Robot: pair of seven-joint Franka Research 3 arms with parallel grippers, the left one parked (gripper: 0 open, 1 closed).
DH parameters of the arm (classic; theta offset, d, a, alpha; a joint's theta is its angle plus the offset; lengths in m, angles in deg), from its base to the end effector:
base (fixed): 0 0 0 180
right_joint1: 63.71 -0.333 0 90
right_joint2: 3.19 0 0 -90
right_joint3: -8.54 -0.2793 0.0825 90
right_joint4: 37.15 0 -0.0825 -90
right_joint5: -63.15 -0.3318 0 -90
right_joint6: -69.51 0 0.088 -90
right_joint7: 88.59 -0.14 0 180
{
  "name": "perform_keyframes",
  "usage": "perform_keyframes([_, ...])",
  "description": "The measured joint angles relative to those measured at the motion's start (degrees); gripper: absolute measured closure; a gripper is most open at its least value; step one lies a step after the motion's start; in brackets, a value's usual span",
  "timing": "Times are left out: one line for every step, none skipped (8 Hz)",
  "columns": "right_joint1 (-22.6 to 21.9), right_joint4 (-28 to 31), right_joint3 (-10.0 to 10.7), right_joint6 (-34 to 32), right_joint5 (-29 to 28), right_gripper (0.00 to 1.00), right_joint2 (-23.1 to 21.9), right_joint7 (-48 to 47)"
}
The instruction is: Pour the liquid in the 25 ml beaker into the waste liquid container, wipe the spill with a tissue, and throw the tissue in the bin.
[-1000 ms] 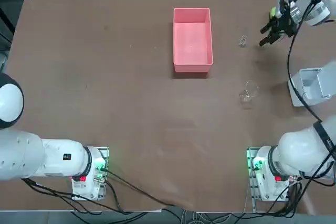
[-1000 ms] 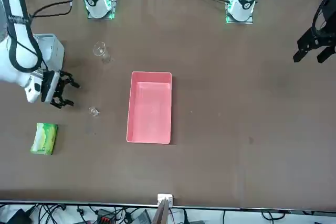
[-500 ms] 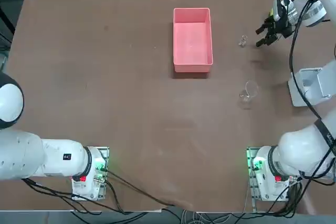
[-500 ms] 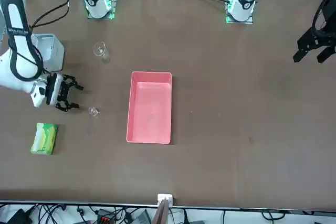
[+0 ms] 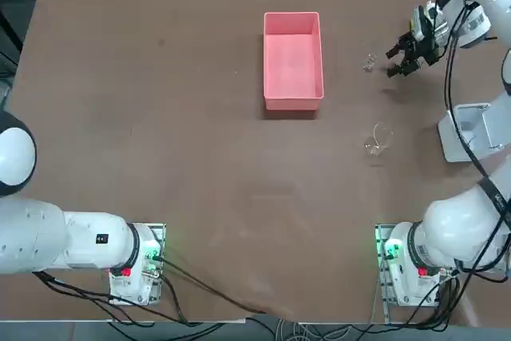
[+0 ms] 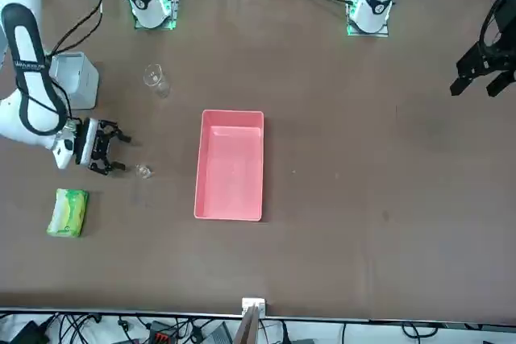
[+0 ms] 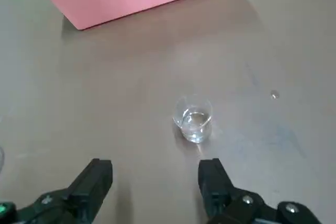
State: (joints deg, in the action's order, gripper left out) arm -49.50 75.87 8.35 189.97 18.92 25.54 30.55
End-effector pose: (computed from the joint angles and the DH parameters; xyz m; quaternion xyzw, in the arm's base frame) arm 0.5221 -0.0757 0.1798 -0.7499 -0.5722 -0.1929 0.2702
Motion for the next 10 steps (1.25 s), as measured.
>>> perform_keyframes([0.1, -1.1, 0.0, 0.0, -0.2, 0.0, 1.3, 0.9])
perform_keyframes([0.1, -2.4, 0.0, 0.0, -0.3, 0.0, 2.7, 1.8])
perform_keyframes([0.1, -4.0, -0.1, 0.0, -0.7, 0.0, 4.1, 2.9])
perform_keyframes([0.1, -5.3, -0.2, 0.0, -1.1, 0.0, 5.2, 3.9])
perform_keyframes([0.1, -6.1, -0.4, -0.1, -1.9, 0.0, 5.9, 4.9])
perform_keyframes([0.1, -6.4, -0.6, -0.2, -3.0, 0.0, 6.5, 6.4])
perform_keyframes([0.1, -6.5, -0.8, -0.4, -3.7, 0.0, 6.8, 8.4])
perform_keyframes([0.0, -6.7, -0.9, -0.6, -4.1, 0.0, 7.0, 9.8])
perform_keyframes([0.0, -6.9, -0.9, -0.7, -4.1, 0.0, 7.2, 10.4])
perform_keyframes([0.0, -7.2, -0.9, -0.8, -4.1, 0.0, 7.4, 10.7])
